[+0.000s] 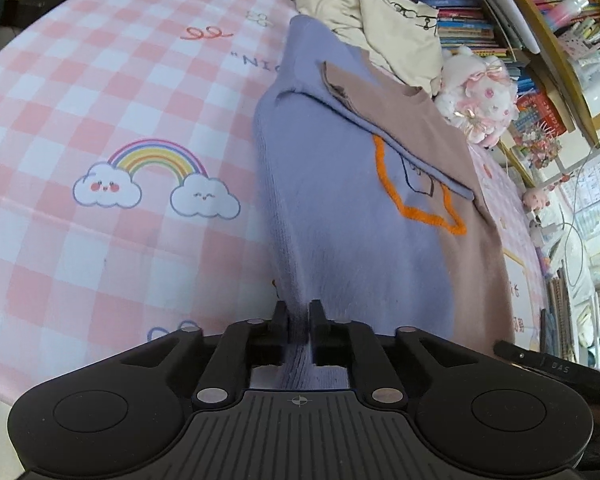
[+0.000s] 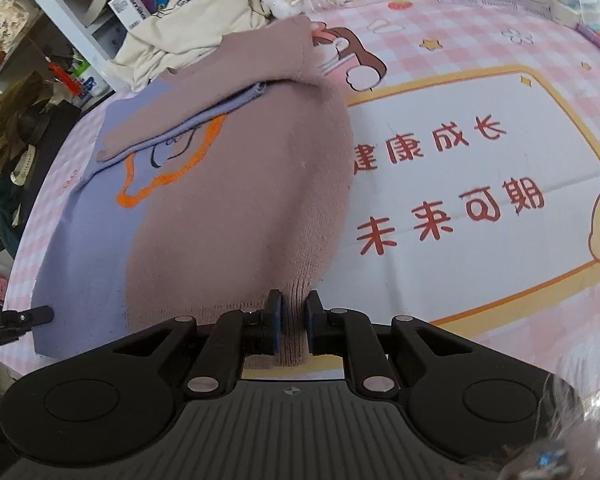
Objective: Fold clothes
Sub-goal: 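Grasp the hem with the right gripper while the left gripper grasps the lavender hem, then lift the hem with both grippers and fold it up toward the collar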
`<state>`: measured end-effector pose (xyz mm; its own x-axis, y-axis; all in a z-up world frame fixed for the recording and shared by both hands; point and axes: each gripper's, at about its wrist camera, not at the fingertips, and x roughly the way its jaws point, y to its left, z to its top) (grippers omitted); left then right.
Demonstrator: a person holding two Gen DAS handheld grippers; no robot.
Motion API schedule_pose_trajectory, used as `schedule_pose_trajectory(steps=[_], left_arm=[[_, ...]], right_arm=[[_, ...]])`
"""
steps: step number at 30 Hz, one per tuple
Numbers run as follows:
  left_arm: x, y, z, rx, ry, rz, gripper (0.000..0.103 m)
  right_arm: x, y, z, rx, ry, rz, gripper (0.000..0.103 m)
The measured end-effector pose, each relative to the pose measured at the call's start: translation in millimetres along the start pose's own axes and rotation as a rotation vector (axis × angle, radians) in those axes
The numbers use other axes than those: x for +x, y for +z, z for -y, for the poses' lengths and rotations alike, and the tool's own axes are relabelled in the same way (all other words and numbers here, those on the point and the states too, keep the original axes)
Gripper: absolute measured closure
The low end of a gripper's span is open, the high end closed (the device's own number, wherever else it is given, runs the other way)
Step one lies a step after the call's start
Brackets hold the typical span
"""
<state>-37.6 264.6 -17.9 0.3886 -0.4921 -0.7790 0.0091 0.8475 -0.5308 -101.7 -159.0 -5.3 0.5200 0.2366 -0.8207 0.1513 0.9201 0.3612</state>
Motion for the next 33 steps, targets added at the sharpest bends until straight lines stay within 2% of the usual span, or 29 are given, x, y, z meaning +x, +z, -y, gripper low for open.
schedule_pose_trajectory(steps=[2, 7, 10, 12, 16, 23, 29, 33], left_arm=[[0.8, -1.5, -2.9, -0.009, -0.022, -0.001, 0.078], [2.0, -1.5, -8.1, -0.037, -0.058, 0.002, 0.078], [1.8, -1.1, -10.4, -0.053, -0.067, 0.001, 0.081], [2.5, -1.2, -11.2, -0.056, -0.059, -0.011, 0.096], [-1.6, -2.5, -15.4, -0.054, -0.086, -0.048, 0.098], [-25.1, -10.5, -6.5, 0.023, -0.153, -0.084, 0.098], [-19.8, -6.8, -17.0, -0.041, -0.213, -0.097, 0.099], [-20.7, 1.8, -19.7, -0.094, -0.261, -0.056, 0.099]], right_arm=[[1.5, 0.1, 1.6, 0.015, 0.003, -0.008, 0.088], [2.2, 0.4, 3.3, 0.033, 0.016, -0.012, 0.087], [1.2, -1.5, 3.8, 0.031, 0.023, -0.014, 0.092], [-1.3, -3.1, 5.4, 0.04, 0.027, -0.013, 0.092], [-10.6, -8.6, 10.9, 0.068, 0.048, -0.025, 0.093], [-34.8, -24.3, 17.5, 0.112, 0.105, -0.08, 0.093], [-41.5, -24.4, 18.3, 0.134, 0.131, -0.087, 0.093], [-43.4, -16.7, 16.9, 0.138, 0.164, -0.072, 0.093]])
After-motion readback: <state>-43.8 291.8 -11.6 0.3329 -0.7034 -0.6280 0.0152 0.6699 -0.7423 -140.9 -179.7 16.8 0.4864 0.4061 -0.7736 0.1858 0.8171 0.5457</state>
